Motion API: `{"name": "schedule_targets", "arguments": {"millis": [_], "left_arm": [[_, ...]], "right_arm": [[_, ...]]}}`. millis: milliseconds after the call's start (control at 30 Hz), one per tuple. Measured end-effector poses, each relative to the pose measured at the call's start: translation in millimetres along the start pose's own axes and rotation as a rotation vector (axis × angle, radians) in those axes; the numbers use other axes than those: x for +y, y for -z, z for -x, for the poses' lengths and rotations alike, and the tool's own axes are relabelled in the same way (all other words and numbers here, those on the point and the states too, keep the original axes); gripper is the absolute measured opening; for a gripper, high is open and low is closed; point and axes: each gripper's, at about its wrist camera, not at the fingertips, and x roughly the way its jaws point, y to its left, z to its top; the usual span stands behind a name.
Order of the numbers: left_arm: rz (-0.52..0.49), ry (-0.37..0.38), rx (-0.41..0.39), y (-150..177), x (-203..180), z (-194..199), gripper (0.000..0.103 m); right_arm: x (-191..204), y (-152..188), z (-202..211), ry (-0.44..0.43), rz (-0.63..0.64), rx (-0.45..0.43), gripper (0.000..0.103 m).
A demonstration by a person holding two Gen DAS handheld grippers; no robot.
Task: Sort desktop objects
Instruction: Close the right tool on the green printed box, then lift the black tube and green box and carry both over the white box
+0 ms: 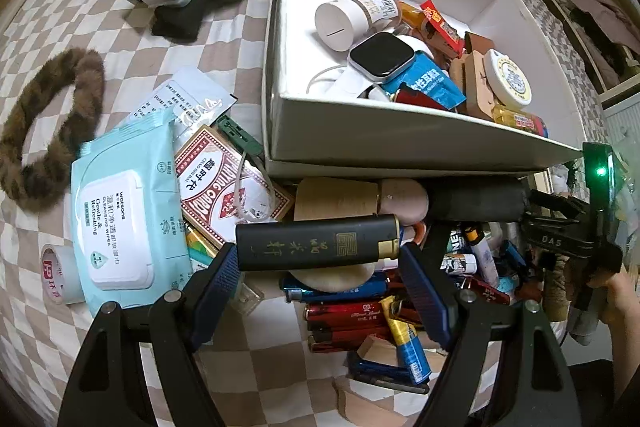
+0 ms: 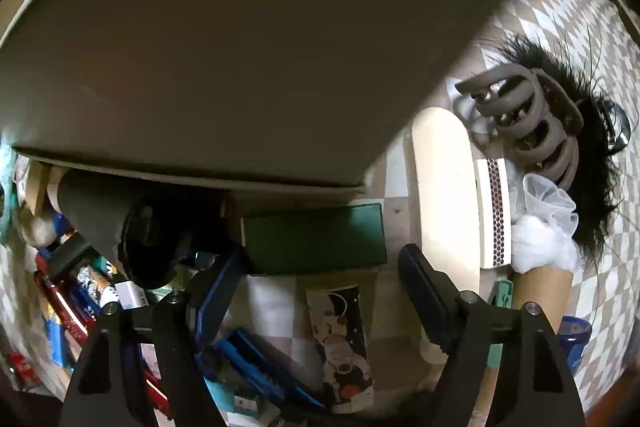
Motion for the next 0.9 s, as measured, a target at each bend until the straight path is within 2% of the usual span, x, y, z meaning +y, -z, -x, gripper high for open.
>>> {"name": "schedule_targets", "arguments": {"millis": [100, 133, 167, 900], "left_arm": [[-0.005, 0.003, -0.003, -0.7, -3.6, 0.8, 0.081], [-0.007, 0.003, -0.006, -1.5, -4.3, 1.5, 0.081], [-0.008, 0.004, -0.009, -2.0, -4.8, 2.2, 0.081], [0.005, -0.025, -0.046, 4.2, -4.6, 26.9, 0.081]], "right_arm": [[3.7, -0.8, 1.8, 0.006, 0.014, -0.003, 0.08], [4.8, -1.0, 2.5, 0.007, 0.018, -0.003, 0.077], [5.9, -1.3, 3.1, 0.009, 0.022, -0.003, 0.069], [-22.3, 42.5, 44.6, -0.143, -0.022, 0.004, 0.069]]}}
